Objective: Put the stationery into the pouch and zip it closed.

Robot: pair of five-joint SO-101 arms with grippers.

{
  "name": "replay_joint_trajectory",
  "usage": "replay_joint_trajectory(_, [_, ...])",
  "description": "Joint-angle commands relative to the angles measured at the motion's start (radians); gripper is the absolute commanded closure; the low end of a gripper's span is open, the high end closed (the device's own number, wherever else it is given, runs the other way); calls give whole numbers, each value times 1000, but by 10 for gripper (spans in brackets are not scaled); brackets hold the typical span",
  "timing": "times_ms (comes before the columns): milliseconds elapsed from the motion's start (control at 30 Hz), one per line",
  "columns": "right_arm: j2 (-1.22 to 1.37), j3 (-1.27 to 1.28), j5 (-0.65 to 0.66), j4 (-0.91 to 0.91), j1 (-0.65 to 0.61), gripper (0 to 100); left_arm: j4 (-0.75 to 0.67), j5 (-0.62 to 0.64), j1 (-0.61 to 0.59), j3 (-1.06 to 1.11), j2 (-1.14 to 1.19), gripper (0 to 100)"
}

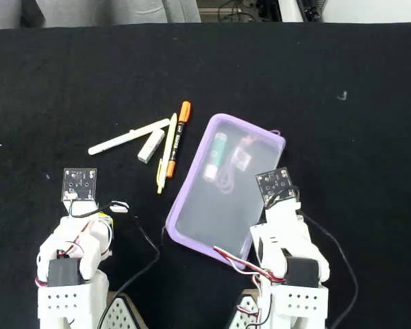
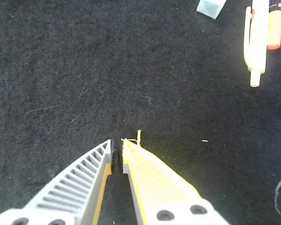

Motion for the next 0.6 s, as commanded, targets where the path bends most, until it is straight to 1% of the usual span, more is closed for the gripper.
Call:
replay_joint_trajectory(0, [-68, -4, -5, 8, -5, 981, 29, -5, 5, 22, -8, 945])
replay_joint_trajectory(67, [-68, -5, -3, 8, 5, 981, 84, -6, 10, 22, -8, 945])
replay_joint_trajectory(133, [-70, -8, -3, 2, 5, 981, 77, -6, 7, 22, -8, 945])
replay_joint_trajectory(300, [-70, -10, -3, -84, 28, 980, 78, -6, 5, 22, -8, 945])
replay_joint_trajectory(433, [-70, -21, -3, -181, 115, 980, 78, -5, 5, 22, -8, 945])
replay_joint_trajectory(567, [-70, -73, -3, -233, 219, 980, 78, -5, 10, 22, -8, 945])
